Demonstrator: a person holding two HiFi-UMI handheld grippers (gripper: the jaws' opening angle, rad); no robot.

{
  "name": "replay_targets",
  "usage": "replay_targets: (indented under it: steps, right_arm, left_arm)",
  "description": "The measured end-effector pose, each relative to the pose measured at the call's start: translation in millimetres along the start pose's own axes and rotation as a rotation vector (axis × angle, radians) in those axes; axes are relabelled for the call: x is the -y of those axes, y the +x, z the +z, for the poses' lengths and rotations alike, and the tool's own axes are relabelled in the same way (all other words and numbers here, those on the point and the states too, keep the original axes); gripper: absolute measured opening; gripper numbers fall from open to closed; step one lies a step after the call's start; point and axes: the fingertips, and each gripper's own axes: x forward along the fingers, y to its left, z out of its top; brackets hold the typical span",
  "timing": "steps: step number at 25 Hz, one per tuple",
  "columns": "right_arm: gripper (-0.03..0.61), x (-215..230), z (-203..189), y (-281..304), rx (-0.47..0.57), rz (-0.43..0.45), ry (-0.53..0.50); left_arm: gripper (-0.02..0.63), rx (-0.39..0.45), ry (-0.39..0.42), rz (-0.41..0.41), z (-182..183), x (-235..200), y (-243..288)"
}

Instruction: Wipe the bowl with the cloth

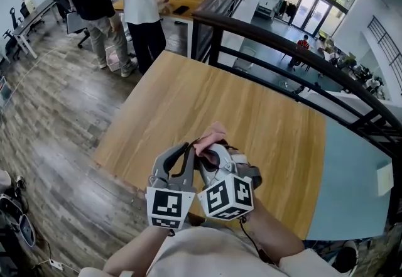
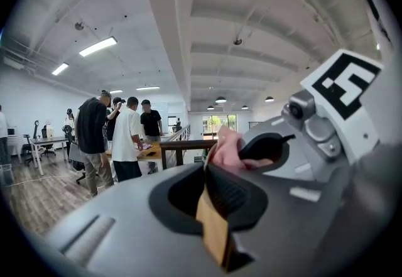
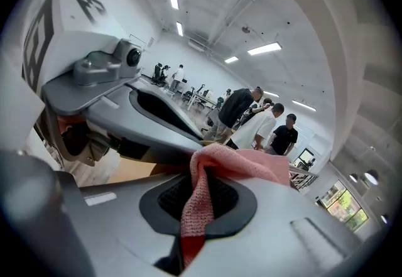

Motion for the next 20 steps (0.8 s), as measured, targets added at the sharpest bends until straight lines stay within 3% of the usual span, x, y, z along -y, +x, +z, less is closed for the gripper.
replay_targets:
  steps: [13, 20]
  right_arm:
    - [0.015, 36, -22, -18, -0.043, -0.106, 0.027]
    - [0.015, 22, -55, -13, -0.126, -0.062, 0.004]
  left_arm:
    - [0.014, -0.015, -0.065, 0.001, -8, -13, 8]
    - [0.021, -0.024, -0.124, -0.002, -9, -16, 15]
